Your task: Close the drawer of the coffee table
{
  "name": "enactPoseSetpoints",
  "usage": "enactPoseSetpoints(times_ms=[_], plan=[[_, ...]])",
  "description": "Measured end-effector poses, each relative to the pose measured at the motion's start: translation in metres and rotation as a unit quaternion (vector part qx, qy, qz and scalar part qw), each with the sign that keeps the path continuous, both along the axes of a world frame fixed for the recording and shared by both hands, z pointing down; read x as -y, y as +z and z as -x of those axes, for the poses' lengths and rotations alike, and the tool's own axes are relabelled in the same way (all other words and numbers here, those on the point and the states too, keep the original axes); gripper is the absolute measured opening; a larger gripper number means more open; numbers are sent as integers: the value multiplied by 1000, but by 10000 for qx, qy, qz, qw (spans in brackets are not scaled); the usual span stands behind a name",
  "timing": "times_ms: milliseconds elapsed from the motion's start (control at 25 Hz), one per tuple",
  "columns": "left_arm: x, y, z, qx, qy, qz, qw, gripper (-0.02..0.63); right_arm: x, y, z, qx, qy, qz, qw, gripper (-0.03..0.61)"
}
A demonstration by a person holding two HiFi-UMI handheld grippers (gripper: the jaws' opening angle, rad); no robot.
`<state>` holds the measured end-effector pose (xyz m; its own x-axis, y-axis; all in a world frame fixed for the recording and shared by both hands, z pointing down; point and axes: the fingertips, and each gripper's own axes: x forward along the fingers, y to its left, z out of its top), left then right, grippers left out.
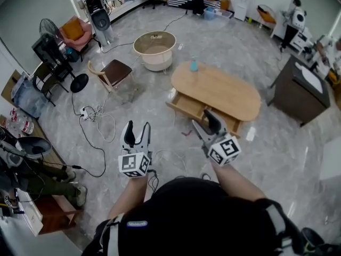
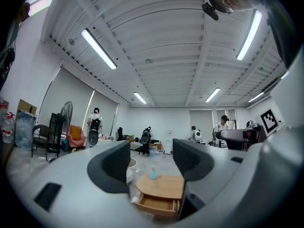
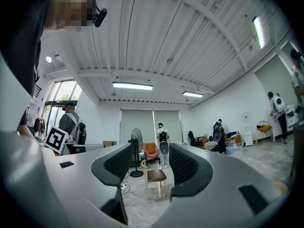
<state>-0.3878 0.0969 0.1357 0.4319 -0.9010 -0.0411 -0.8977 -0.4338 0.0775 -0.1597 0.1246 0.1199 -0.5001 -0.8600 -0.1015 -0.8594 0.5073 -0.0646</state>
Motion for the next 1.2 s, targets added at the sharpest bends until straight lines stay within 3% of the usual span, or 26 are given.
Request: enactPoseSetpoints(times_ms=[520, 1200], plan=[[4, 6, -46, -12, 1022, -187, 9946, 261, -36, 13, -38, 2, 1022, 35, 9948, 216], [-17, 17, -112, 78, 2598, -115, 9656, 261, -113, 33, -79, 135, 2446, 396, 9687, 216]])
